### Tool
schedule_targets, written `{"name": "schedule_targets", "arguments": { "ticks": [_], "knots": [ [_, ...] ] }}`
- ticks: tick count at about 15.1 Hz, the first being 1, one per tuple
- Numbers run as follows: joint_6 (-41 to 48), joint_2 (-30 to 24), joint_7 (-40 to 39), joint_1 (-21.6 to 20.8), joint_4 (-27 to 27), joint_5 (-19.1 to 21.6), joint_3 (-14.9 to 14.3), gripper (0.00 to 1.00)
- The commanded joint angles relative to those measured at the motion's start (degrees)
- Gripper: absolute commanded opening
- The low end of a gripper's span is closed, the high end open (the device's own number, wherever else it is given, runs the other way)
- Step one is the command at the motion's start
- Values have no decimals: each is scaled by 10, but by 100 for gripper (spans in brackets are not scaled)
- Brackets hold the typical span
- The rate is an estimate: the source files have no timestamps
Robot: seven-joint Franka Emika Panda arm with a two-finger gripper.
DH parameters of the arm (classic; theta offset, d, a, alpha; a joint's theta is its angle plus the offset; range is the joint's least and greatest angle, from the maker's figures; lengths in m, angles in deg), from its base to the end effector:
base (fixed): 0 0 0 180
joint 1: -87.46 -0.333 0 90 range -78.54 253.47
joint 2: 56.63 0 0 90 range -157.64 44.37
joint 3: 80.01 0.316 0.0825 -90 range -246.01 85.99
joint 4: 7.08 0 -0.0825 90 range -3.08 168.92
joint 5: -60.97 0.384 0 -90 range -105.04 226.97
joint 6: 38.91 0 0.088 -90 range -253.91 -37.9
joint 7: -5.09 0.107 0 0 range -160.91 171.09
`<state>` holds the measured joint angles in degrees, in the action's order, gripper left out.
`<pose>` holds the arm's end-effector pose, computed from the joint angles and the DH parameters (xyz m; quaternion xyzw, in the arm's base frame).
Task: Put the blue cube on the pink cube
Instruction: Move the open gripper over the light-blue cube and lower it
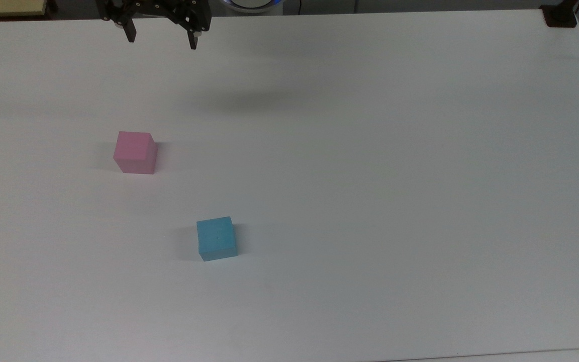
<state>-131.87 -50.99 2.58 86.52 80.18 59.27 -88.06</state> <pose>0.5843 -0.0719 0.5961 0.9990 -0.0390 -0.0008 0.0217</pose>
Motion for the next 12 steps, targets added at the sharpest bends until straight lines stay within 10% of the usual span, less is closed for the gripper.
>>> {"name": "schedule_targets", "arguments": {
  "ticks": [1, 12],
  "knots": [
    [-1, -15, -5, -1, 22, -11, 8, 100],
    [-32, 34, -23, -4, 2, 16, 8, 100]
  ]
}}
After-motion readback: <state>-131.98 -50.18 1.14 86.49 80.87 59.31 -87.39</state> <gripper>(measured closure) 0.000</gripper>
